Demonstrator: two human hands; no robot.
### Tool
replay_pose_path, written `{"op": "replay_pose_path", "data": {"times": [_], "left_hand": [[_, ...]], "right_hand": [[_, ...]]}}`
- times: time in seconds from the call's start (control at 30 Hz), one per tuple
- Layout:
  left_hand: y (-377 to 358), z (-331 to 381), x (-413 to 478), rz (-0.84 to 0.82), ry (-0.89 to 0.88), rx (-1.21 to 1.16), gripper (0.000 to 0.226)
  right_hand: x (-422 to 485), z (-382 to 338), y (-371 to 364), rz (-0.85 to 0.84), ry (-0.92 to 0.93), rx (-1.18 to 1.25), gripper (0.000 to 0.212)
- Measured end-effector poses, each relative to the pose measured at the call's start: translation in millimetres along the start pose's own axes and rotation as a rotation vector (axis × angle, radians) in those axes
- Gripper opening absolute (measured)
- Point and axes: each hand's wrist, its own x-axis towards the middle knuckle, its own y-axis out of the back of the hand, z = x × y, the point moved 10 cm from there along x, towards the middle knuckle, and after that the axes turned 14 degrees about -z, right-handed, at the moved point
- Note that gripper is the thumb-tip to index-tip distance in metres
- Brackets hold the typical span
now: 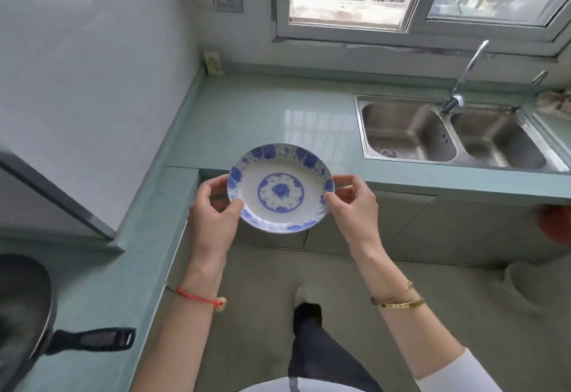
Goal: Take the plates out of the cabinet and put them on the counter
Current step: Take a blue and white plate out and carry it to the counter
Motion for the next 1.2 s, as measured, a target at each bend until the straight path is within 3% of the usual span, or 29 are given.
{"op": "replay_pose_path", "data": {"times": [0.4, 0.7, 1.0, 1.2], "left_hand": [[-12, -13, 261, 0.145, 0.102, 0.055, 0.04], [-25, -52, 460, 0.106, 0.177, 0.033, 0.041], [-44, -134, 626, -0.014, 0.269, 0.038, 0.042], [-51, -181, 681, -0.061, 0.335, 0.045, 0.045]], "right_hand": [[290, -22, -74, -0.166, -0.007, -0.071, 0.022], [490, -11, -133, -0.21, -0.095, -0.131, 0.024], [629, 60, -186, -0.169, -0.228, -0.134, 0.031], [676, 104, -212, -0.166, -0.322, -0.165, 0.032]]}}
